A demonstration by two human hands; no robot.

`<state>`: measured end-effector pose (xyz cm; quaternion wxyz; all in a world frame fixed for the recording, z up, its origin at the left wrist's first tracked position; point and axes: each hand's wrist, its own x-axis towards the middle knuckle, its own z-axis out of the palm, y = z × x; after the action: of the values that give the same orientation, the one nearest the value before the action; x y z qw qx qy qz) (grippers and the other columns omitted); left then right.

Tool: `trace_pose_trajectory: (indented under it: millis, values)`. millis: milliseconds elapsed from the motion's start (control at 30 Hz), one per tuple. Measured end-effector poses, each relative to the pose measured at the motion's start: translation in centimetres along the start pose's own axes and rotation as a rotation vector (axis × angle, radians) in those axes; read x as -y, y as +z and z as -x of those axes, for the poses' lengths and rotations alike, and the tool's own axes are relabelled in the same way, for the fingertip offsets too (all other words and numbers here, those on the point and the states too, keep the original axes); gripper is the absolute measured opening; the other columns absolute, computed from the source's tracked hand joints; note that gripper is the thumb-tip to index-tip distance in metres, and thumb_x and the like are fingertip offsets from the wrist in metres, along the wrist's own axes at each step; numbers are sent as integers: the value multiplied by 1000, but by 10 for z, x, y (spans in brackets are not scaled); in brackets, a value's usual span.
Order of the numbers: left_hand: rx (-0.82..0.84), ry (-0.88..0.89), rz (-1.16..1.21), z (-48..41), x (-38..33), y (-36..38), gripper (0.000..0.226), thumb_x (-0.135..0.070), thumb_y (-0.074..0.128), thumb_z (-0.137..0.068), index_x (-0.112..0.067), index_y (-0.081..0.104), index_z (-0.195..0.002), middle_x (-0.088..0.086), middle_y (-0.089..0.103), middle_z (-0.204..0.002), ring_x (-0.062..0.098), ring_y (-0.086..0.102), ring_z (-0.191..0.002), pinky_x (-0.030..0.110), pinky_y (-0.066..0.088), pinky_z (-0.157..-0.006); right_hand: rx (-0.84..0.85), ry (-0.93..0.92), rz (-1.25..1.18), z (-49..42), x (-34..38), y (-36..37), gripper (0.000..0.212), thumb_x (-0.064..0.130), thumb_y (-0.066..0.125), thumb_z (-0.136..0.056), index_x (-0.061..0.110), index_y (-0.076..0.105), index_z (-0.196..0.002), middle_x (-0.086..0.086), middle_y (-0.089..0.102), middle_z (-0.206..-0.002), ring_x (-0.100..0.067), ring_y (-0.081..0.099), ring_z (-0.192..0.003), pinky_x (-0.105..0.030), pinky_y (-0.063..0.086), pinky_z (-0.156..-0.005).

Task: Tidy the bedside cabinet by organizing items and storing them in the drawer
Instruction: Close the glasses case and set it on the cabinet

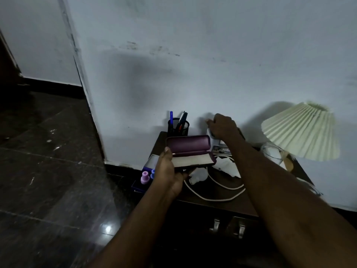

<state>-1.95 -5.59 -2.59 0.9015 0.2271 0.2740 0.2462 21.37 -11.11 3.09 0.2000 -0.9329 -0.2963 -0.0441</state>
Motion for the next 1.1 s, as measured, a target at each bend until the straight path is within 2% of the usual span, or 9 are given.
trace_pose_trajectory:
  millis: [133,233,333,467,567,700,867,967,1100]
  values:
    - [34,-70,-42,6,6,4,43,-42,47,-108,-14,57,-139,21,68,-130,43,66,-114,55,61,-72,-179,15,-246,44,-7,-38,31,34,59,-98,6,62,-85,-9,64,-79,-37,66,-90,-33,39,-65]
    - [101,-130,-67,12,8,7,41,-39,51,-106,-12,62,-134,23,69,-128,45,66,-115,60,60,-79,-219,-64,-376,106,-19,-68,7,21,60,-91,15,59,-87,-2,69,-76,-27,71,-74,-35,48,-59]
    - [149,-180,-155,20,12,12,38,-36,55,-104,-11,67,-131,23,72,-125,42,68,-113,61,58,-89,-135,-196,-559,175,-33,-80,24,10,67,-90,25,51,-100,4,70,-78,-15,71,-64,-33,51,-57]
    - [163,-257,-181,33,21,20,41,-36,58,-102,-8,66,-132,21,74,-119,40,69,-104,52,60,-71,-100,-375,-261,219,-49,-67,38,11,73,-92,20,62,-127,9,73,-97,-8,69,-82,-30,52,-73]
    - [177,-289,-141,40,23,23,46,-36,56,-104,-3,64,-134,27,71,-123,43,70,-103,55,61,-69,-174,-581,2,222,-51,-61,29,1,76,-88,7,73,-116,-10,77,-104,-33,73,-93,-39,56,-78]
    - [205,-282,-136,43,22,21,49,-34,60,-101,1,63,-135,30,69,-125,46,66,-116,61,59,-85,-247,-684,101,224,-51,-55,24,-6,75,-84,1,74,-106,-16,73,-103,-38,68,-92,-44,56,-82]
    - [217,-247,-124,43,20,17,42,-32,58,-103,-1,65,-130,29,71,-121,46,68,-111,59,63,-72,-240,-681,104,220,-54,-58,20,-6,71,-86,2,77,-104,-18,69,-99,-39,65,-93,-48,54,-78]
    - [204,-233,-95,43,18,16,33,-26,62,-99,-2,68,-121,29,75,-108,48,70,-102,61,62,-68,-186,-733,71,220,-59,-60,25,-7,70,-87,4,81,-105,-15,72,-100,-38,66,-94,-47,54,-82]
    - [269,-211,-89,45,19,16,45,-26,67,-74,-2,68,-111,28,77,-99,46,76,-84,60,63,-67,-195,-553,-262,228,-69,-56,27,-5,65,-89,12,79,-105,-4,67,-111,-19,64,-107,-35,52,-89]
